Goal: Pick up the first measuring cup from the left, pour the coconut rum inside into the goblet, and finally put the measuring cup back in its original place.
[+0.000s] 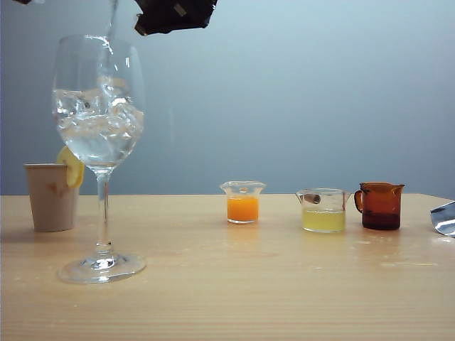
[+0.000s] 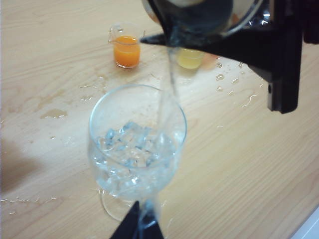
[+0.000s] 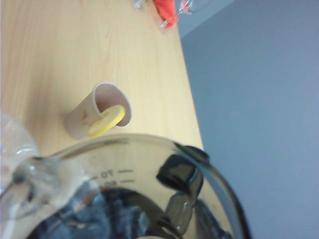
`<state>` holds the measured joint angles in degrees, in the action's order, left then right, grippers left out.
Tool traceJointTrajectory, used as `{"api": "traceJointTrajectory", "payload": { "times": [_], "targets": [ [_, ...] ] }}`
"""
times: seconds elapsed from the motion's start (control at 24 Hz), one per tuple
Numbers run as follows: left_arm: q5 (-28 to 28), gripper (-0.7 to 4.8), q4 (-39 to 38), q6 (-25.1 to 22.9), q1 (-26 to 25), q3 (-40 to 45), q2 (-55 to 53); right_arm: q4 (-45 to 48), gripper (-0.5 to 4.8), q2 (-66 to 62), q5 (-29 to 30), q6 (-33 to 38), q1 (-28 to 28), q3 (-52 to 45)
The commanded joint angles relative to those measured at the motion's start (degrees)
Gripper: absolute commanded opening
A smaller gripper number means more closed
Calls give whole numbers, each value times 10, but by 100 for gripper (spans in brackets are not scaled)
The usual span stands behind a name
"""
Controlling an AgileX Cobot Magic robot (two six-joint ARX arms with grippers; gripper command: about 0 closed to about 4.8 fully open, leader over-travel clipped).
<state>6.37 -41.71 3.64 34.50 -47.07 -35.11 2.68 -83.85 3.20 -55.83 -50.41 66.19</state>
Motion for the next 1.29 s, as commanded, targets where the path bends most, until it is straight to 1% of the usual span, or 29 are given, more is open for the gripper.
{"api": "traceJointTrajectory", "payload": {
  "times": [0.04,0.12,0.33,0.79,1.04,1.29],
  "targets": [
    [-1,-3,7,-2,0,-4,1,25,148,-4,2,-8,0,5],
    [-1,-3,7,-2,-1,-4,1,24,148,-9,4,-30,-1,5],
    [-1,-3,7,-2,0,-4,1,32,148,-13,6,-35,-1,5],
    [-1,-3,7,-2,0,-4,1,41,148,-26,8,-86,-1,5],
    [-1,-3,7,-2,0,-4,1,40,148,-26,8,-104,-1,5],
    [-1,-3,7,-2,-1,-4,1,49,148,-26,7,-107,-1,5]
  ]
}}
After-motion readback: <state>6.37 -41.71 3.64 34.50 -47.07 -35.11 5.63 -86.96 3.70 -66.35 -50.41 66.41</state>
